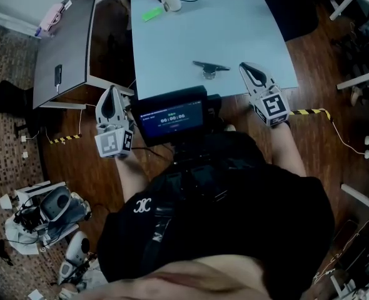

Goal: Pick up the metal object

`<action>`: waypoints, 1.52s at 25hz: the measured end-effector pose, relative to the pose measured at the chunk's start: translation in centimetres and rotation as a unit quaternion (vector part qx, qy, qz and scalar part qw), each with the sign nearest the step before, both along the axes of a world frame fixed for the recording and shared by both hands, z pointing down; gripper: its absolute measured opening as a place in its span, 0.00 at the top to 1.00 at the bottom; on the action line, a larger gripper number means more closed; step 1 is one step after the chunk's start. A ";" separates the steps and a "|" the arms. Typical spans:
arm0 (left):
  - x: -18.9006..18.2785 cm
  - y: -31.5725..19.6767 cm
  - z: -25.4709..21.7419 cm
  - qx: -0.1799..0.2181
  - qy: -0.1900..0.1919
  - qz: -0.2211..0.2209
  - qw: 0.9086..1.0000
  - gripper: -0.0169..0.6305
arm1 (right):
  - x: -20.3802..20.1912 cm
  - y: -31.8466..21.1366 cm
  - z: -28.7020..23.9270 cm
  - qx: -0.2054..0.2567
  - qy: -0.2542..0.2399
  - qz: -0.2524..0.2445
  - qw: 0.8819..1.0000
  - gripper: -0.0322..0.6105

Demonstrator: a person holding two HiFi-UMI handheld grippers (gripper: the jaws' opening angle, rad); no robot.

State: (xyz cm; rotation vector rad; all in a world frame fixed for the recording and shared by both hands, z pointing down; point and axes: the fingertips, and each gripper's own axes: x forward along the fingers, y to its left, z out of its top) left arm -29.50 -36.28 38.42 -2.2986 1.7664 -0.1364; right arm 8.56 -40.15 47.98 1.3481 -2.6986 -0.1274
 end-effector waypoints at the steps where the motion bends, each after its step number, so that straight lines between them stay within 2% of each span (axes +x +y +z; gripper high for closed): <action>1: -0.3 -0.4 0.1 0.000 0.000 0.000 1.000 0.96 | -0.7 -0.5 0.4 0.000 0.011 -0.007 1.000 0.92; 6: -1.1 -0.7 0.6 -0.003 0.002 -0.008 1.000 0.96 | -3.3 -1.8 3.0 0.000 0.085 -0.062 0.994 0.91; 8: -1.1 -0.4 0.5 -0.006 0.001 -0.014 1.000 0.96 | -4.2 -2.1 4.3 -0.001 0.107 -0.084 0.991 0.82; 11: -0.9 0.1 0.2 -0.014 0.001 -0.021 1.000 0.96 | -5.4 -2.8 7.4 -0.017 0.135 -0.112 0.984 0.81; 13: -1.4 0.5 0.8 -0.011 -0.001 -0.031 0.999 0.96 | -6.3 -3.1 10.2 -0.037 0.170 -0.136 0.975 0.67; 17: -1.9 1.2 1.0 -0.012 -0.002 -0.046 0.999 0.96 | -8.6 -3.4 15.2 -0.059 0.236 -0.184 0.952 0.54; 23: 2.8 0.8 -4.2 0.011 0.021 0.010 1.000 0.96 | -11.2 -3.5 21.2 -0.067 0.322 -0.231 0.916 0.54; 27: 2.4 1.2 -3.4 0.004 0.012 -0.002 1.000 0.96 | -11.6 -4.1 23.0 -0.085 0.331 -0.229 0.911 0.54; 29: 1.8 1.5 -2.6 -0.002 0.005 -0.014 1.000 0.96 | -11.7 -4.6 23.6 -0.099 0.336 -0.226 0.909 0.60; 35: 0.5 2.3 -0.7 -0.018 -0.013 -0.044 0.999 0.96 | -11.3 -5.2 25.5 -0.123 0.364 -0.236 0.893 0.60; 38: 0.1 2.6 0.0 -0.024 -0.019 -0.056 0.998 0.96 | -11.2 -5.6 26.0 -0.124 0.376 -0.232 0.889 0.61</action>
